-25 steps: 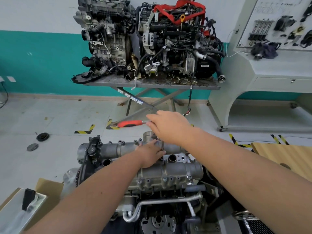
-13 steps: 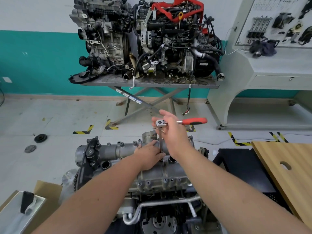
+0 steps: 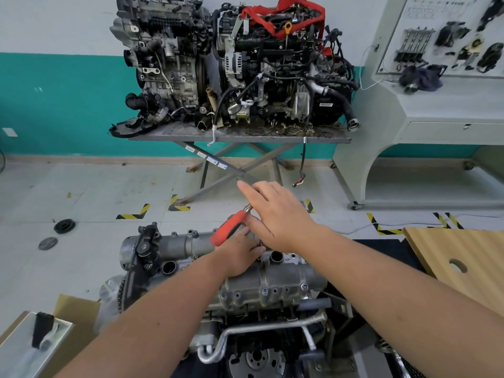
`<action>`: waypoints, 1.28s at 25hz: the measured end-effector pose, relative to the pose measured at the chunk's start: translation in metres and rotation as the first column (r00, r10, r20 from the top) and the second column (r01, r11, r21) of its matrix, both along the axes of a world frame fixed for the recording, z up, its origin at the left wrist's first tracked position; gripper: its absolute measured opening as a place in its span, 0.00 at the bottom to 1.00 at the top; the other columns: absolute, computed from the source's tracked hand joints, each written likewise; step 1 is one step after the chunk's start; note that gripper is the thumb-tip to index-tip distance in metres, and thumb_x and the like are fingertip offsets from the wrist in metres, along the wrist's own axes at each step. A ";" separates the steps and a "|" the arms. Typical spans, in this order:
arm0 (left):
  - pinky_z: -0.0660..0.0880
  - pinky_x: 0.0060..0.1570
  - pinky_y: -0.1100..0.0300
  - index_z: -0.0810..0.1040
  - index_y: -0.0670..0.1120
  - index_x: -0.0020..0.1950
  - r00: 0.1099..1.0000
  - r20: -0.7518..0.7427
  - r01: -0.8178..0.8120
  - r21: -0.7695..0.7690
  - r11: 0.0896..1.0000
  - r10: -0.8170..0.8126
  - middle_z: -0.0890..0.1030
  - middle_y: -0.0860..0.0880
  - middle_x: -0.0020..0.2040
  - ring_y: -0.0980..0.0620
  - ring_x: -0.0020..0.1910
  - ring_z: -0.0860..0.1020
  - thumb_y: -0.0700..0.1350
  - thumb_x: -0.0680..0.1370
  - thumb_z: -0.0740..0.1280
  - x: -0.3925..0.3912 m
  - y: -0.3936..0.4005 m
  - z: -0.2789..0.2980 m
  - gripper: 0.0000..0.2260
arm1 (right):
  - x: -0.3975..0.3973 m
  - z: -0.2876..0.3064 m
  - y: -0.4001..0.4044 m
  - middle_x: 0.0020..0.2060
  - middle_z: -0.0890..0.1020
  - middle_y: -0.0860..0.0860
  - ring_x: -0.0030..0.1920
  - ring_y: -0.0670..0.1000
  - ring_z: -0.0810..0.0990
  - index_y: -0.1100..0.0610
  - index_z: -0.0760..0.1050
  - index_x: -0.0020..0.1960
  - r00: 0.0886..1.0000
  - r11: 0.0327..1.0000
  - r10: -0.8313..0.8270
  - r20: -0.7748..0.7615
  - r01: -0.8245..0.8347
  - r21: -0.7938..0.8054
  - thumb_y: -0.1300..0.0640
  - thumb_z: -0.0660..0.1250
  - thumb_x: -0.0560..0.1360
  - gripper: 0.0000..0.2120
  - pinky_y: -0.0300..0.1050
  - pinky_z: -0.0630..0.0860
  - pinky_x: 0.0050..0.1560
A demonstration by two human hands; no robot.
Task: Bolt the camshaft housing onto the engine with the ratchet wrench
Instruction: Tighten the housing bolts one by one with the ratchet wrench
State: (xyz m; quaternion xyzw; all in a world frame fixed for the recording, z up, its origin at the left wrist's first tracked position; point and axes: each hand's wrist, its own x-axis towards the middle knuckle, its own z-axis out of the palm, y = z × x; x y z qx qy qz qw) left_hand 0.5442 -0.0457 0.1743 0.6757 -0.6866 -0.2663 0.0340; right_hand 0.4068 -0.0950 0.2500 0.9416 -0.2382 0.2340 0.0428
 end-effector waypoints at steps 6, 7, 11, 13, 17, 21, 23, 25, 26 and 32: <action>0.42 0.76 0.40 0.68 0.50 0.75 0.999 0.023 -0.028 0.033 0.999 0.027 0.55 0.51 0.81 0.47 0.79 0.54 0.59 0.85 0.47 0.000 0.000 -0.002 0.24 | 0.006 0.026 -0.006 0.62 0.75 0.54 0.57 0.56 0.74 0.55 0.59 0.79 0.961 0.997 0.068 -0.269 -0.075 -0.016 0.46 0.49 0.84 0.26 0.51 0.69 0.55; 0.41 0.76 0.40 0.68 0.49 0.75 0.999 0.028 -0.029 0.035 0.999 0.028 0.56 0.50 0.80 0.47 0.79 0.56 0.59 0.84 0.47 0.000 0.000 -0.003 0.25 | 0.010 0.028 -0.003 0.60 0.76 0.53 0.56 0.55 0.75 0.53 0.62 0.78 0.957 0.998 0.050 -0.286 -0.061 -0.029 0.47 0.50 0.85 0.24 0.50 0.69 0.52; 0.42 0.76 0.38 0.73 0.47 0.70 0.998 0.064 0.007 0.061 0.998 -0.011 0.55 0.48 0.81 0.51 0.80 0.51 0.59 0.85 0.48 -0.001 -0.001 -0.001 0.24 | 0.034 0.041 0.003 0.43 0.80 0.53 0.42 0.57 0.78 0.54 0.75 0.52 0.933 0.957 -0.225 -0.282 0.266 0.114 0.48 0.52 0.84 0.16 0.47 0.68 0.38; 0.42 0.76 0.38 0.76 0.47 0.66 0.998 0.062 0.017 0.067 0.998 -0.021 0.54 0.46 0.81 0.52 0.80 0.45 0.59 0.85 0.49 0.000 -0.002 -0.001 0.23 | 0.036 0.045 -0.003 0.33 0.80 0.53 0.38 0.59 0.81 0.59 0.73 0.45 0.931 0.680 -0.335 -0.143 0.344 0.647 0.54 0.56 0.82 0.13 0.48 0.75 0.36; 0.42 0.75 0.37 0.77 0.48 0.64 0.996 0.085 0.031 0.041 0.999 -0.034 0.53 0.44 0.81 0.50 0.81 0.46 0.59 0.84 0.51 0.002 0.001 -0.004 0.22 | 0.024 0.031 0.012 0.34 0.82 0.55 0.40 0.54 0.85 0.63 0.72 0.48 0.623 -0.164 -0.719 0.308 -0.583 0.796 0.65 0.60 0.81 0.04 0.41 0.80 0.40; 0.42 0.76 0.37 0.77 0.48 0.65 0.997 0.073 0.017 0.068 0.998 -0.022 0.55 0.45 0.81 0.51 0.80 0.45 0.58 0.85 0.51 0.001 -0.001 -0.001 0.21 | 0.026 0.000 0.021 0.45 0.85 0.49 0.52 0.52 0.81 0.52 0.76 0.47 0.444 0.113 -0.734 0.513 -0.666 0.737 0.56 0.63 0.82 0.06 0.43 0.74 0.48; 0.42 0.75 0.37 0.75 0.49 0.67 0.997 0.081 0.016 0.065 0.998 -0.021 0.56 0.47 0.81 0.51 0.80 0.48 0.57 0.85 0.51 0.001 -0.001 -0.001 0.21 | 0.024 -0.012 0.024 0.58 0.82 0.42 0.61 0.41 0.78 0.39 0.80 0.56 0.596 0.416 -0.558 0.578 -0.402 0.815 0.49 0.61 0.82 0.10 0.41 0.74 0.59; 0.43 0.75 0.36 0.74 0.50 0.69 0.996 0.082 0.019 0.049 0.999 -0.023 0.62 0.49 0.79 0.49 0.79 0.54 0.54 0.85 0.52 -0.001 0.001 0.003 0.19 | 0.023 -0.021 0.023 0.64 0.79 0.46 0.65 0.42 0.76 0.46 0.81 0.62 0.690 0.804 -0.302 0.657 -0.186 0.565 0.51 0.62 0.82 0.12 0.41 0.74 0.63; 0.44 0.76 0.36 0.72 0.48 0.71 0.998 0.065 0.015 0.034 0.999 -0.017 0.66 0.48 0.76 0.47 0.78 0.57 0.52 0.84 0.54 -0.002 0.003 0.004 0.18 | 0.023 -0.023 0.019 0.64 0.80 0.51 0.65 0.49 0.77 0.53 0.82 0.61 0.750 0.933 -0.161 0.642 -0.097 0.348 0.55 0.64 0.81 0.12 0.44 0.74 0.63; 0.58 0.73 0.41 0.69 0.52 0.74 0.999 0.030 -0.017 0.003 1.000 0.017 0.65 0.46 0.77 0.43 0.74 0.64 0.55 0.84 0.54 -0.002 0.004 0.009 0.19 | 0.020 0.000 0.005 0.54 0.77 0.58 0.51 0.60 0.77 0.58 0.71 0.71 0.991 0.986 -0.120 -0.062 0.111 -0.124 0.53 0.63 0.79 0.21 0.54 0.72 0.51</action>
